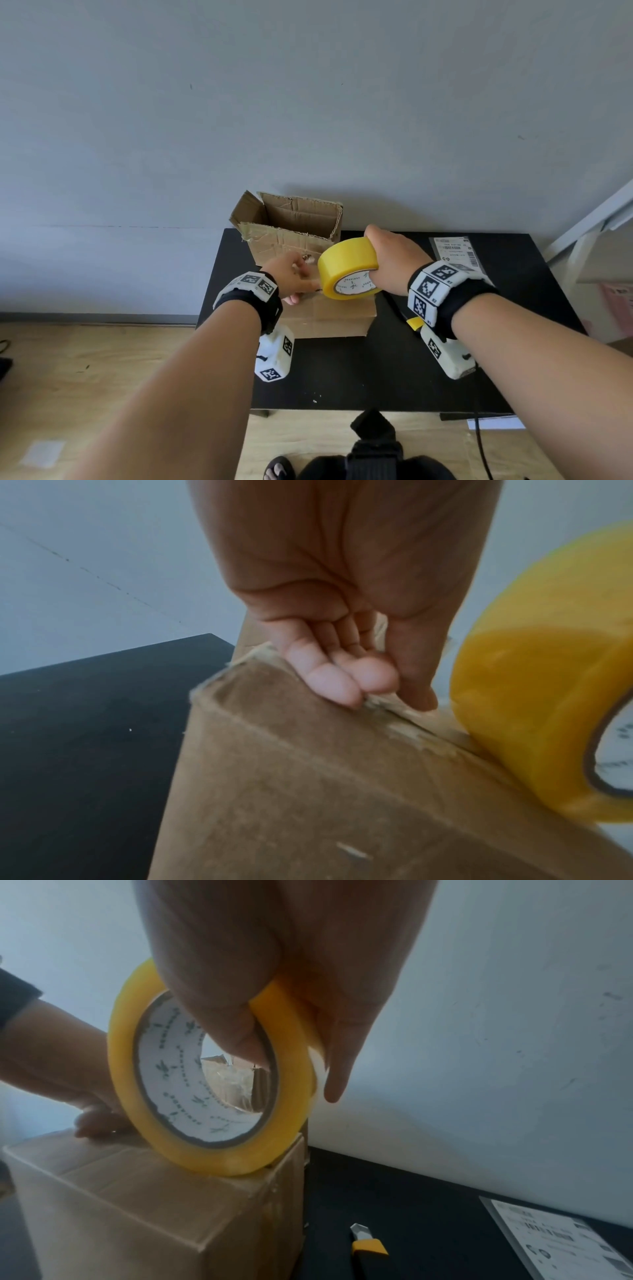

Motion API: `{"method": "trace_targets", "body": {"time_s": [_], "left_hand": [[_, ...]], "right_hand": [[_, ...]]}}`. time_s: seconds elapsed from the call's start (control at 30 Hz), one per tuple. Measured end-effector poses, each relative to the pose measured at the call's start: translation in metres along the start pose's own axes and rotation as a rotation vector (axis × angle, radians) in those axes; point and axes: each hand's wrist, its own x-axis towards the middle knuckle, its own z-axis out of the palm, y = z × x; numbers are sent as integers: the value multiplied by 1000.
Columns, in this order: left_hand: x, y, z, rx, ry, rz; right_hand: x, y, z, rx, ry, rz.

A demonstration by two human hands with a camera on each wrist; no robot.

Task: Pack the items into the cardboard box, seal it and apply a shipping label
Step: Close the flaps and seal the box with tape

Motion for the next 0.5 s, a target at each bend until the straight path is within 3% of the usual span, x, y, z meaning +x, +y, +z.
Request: {"method": "trace_targets", "body": {"time_s": [0.5], "left_hand": [[4, -1, 2, 86, 98, -21]], "right_hand": [[-4, 17, -13, -252, 46, 10]]}}
